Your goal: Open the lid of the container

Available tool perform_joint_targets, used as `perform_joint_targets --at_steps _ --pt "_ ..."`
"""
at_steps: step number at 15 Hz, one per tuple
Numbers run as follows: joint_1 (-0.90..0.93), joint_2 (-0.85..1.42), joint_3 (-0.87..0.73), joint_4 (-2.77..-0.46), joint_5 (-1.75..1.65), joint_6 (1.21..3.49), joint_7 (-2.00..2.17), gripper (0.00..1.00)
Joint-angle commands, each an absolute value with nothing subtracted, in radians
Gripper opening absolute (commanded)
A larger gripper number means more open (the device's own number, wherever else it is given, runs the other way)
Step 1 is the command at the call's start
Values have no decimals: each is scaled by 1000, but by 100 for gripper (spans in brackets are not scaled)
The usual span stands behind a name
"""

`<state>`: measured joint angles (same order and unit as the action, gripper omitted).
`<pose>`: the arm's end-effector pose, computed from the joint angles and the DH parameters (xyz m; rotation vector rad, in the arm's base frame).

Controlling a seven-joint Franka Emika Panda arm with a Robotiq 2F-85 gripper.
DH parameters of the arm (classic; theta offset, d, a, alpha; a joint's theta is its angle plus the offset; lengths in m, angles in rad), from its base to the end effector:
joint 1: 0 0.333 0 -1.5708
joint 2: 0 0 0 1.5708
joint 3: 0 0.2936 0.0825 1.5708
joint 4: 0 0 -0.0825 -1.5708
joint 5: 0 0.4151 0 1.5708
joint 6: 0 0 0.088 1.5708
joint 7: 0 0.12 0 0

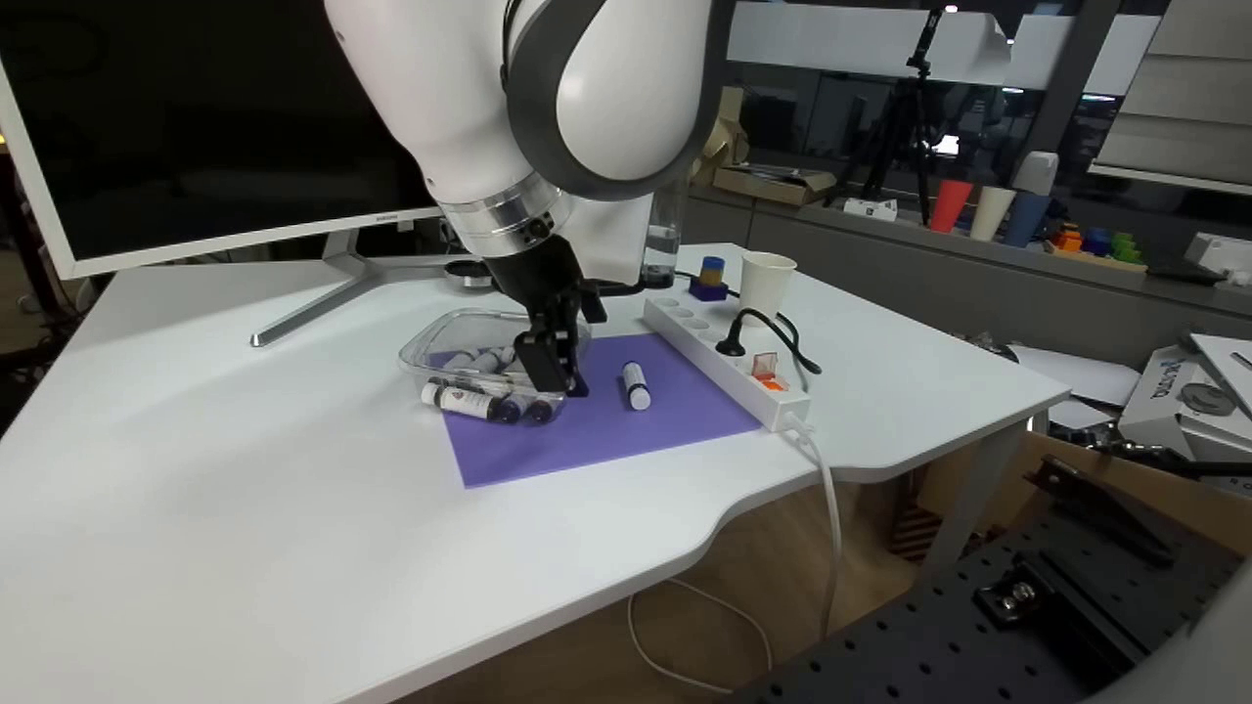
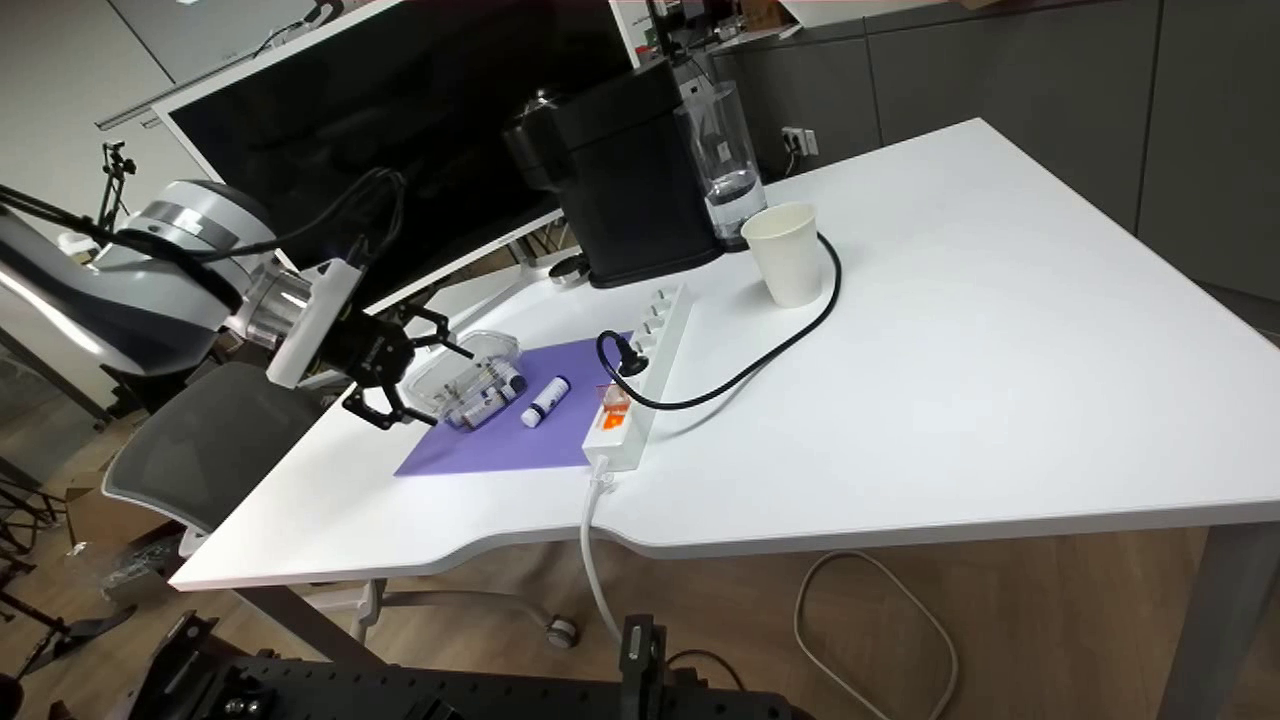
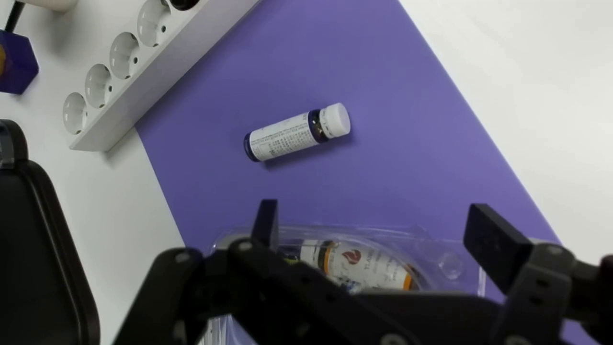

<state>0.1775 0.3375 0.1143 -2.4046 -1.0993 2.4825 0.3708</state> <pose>0.4487 0.1374 0.0957 2.3449 1.1223 -0.0421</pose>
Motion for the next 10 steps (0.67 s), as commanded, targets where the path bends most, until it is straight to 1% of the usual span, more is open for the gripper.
perform_joint_targets --at_steps 1,10 --pt "182 347 102 -2386 -1108 2488 407 100" --pt "188 332 96 -2380 -1128 2498 423 100"
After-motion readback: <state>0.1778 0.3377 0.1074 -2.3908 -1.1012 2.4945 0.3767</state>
